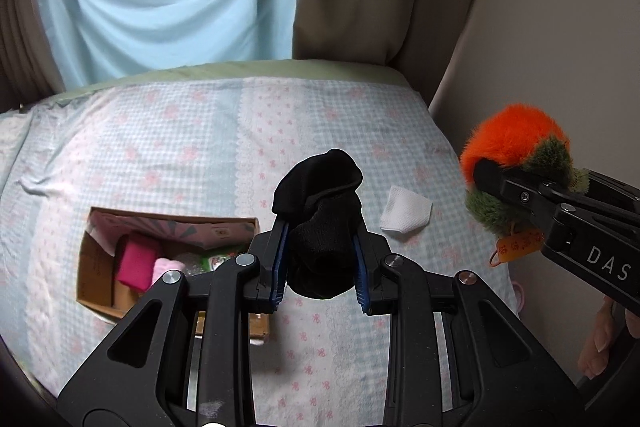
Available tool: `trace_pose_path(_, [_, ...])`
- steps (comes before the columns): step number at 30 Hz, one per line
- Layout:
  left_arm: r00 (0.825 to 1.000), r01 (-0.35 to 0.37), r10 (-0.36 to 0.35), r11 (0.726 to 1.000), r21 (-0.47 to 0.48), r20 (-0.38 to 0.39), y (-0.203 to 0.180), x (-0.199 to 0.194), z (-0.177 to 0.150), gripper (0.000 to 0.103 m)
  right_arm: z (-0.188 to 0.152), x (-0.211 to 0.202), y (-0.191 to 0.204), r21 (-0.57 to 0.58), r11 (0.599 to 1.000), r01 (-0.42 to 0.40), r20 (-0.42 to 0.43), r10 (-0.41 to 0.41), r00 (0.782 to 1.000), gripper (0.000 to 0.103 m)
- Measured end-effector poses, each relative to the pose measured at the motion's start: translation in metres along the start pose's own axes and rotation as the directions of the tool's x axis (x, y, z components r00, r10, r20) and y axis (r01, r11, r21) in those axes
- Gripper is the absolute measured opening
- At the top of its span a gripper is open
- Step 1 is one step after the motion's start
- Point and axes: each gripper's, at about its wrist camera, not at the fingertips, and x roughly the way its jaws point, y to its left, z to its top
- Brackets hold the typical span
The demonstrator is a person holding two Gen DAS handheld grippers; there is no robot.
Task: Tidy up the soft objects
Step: 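Carry the black sock and orange pompom over the box with both tools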
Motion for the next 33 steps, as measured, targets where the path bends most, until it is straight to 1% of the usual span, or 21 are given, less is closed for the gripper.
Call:
trace_pose_path(4, [1.000,0.010,-0.010,1.000,-0.006,-0.004,0.033,-0.030,0.005,0.024,0.004,-0.010,0.039,0.010,1.000,-0.011,-0.004,0.011,1.000,0.035])
trace_pose_path(9, [1.000,0.007,-0.008,1.000,-0.030,-0.021,0.090,-0.058,0.009,0.024,0.004,-0.006,0.095,0.007,1.000,-0.028,-0.011,0.028,1.000,0.035])
trace_pose_path(13, [0.999,-0.006,0.005,0.999,-0.035,-0.033,0.140,-0.071,0.012,0.024,0.006,0.006,0.140,0.009,0.999,-0.035,-0.021,0.035,0.999,0.035])
trace_pose_path(17, [0.999,-0.014,0.012,0.999,-0.043,-0.049,0.192,-0.072,0.013,0.024,0.006,0.029,0.177,0.021,0.999,-0.029,-0.044,0.030,0.999,0.035])
trace_pose_path(21, [0.996,-0.021,0.018,0.999,-0.037,-0.090,0.238,-0.057,0.012,0.024,0.005,0.054,0.200,0.060,0.998,-0.010,-0.074,0.015,0.997,0.035])
trace_pose_path(26, [0.983,-0.034,0.030,0.999,-0.024,-0.179,0.283,-0.022,0.002,0.024,-0.002,0.090,0.215,0.088,0.996,0.025,-0.149,-0.011,0.989,0.035])
trace_pose_path(29, [0.970,-0.027,0.019,0.999,-0.029,-0.242,0.299,0.004,-0.008,0.024,-0.007,0.112,0.220,0.094,0.995,0.035,-0.199,-0.016,0.980,0.035])
trace_pose_path(33, [0.952,-0.013,0.002,0.999,-0.034,-0.307,0.307,0.036,-0.022,0.024,-0.014,0.145,0.221,0.091,0.995,0.049,-0.263,-0.023,0.965,0.035])
